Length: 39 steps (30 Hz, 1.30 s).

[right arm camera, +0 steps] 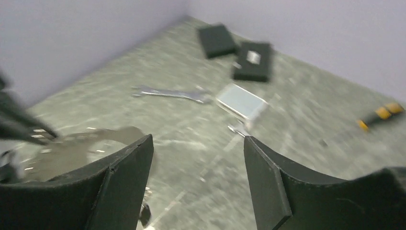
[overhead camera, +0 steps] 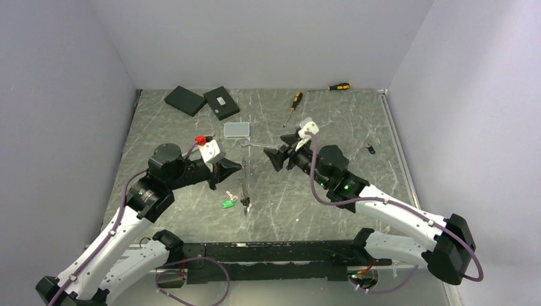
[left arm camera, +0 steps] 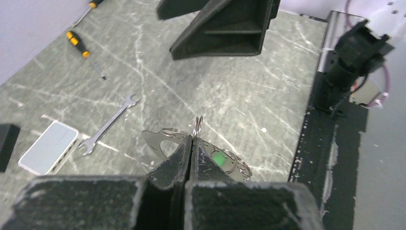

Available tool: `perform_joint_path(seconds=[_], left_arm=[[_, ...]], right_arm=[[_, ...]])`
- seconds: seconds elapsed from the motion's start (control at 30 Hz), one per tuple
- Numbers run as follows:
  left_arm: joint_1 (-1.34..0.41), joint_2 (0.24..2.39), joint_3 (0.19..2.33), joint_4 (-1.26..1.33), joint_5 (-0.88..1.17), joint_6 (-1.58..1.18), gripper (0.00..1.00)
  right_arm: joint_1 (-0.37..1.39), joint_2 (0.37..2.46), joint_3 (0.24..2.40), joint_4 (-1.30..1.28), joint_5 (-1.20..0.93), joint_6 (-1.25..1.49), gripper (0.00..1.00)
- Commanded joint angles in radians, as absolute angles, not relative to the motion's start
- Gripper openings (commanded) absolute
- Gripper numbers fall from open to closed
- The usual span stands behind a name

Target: Put the keys on the keyring

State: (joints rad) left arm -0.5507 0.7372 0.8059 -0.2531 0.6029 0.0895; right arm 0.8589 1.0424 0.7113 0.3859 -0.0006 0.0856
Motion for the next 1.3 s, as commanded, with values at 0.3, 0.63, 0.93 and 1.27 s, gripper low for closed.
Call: perform_joint_path(seconds=[0.3, 0.63, 0.93, 1.27], left_arm=[[-0.552, 0.705, 0.804, -0.27, 0.279, 0.099, 0.0], [-0.552, 0.675, 0.783, -0.264, 0.301, 0.071, 0.0], [-0.552, 0.688, 0.778, -0.256, 0.306, 0.069, 0.0], [-0.551, 0.714, 0.778, -0.249, 0.318, 0.072, 0.0]], right_arm=[[0.463, 1.377, 0.994, -0.235, 0.551, 0.442, 0.75], [0.074, 1.733, 1.157, -0.157, 0.437, 0.413, 0.54], [-0.139, 1.81, 1.163, -0.071, 0.267, 0.342, 0.45], [-0.239, 1.891, 1.193, -0.061, 0.186, 0.303, 0.43]])
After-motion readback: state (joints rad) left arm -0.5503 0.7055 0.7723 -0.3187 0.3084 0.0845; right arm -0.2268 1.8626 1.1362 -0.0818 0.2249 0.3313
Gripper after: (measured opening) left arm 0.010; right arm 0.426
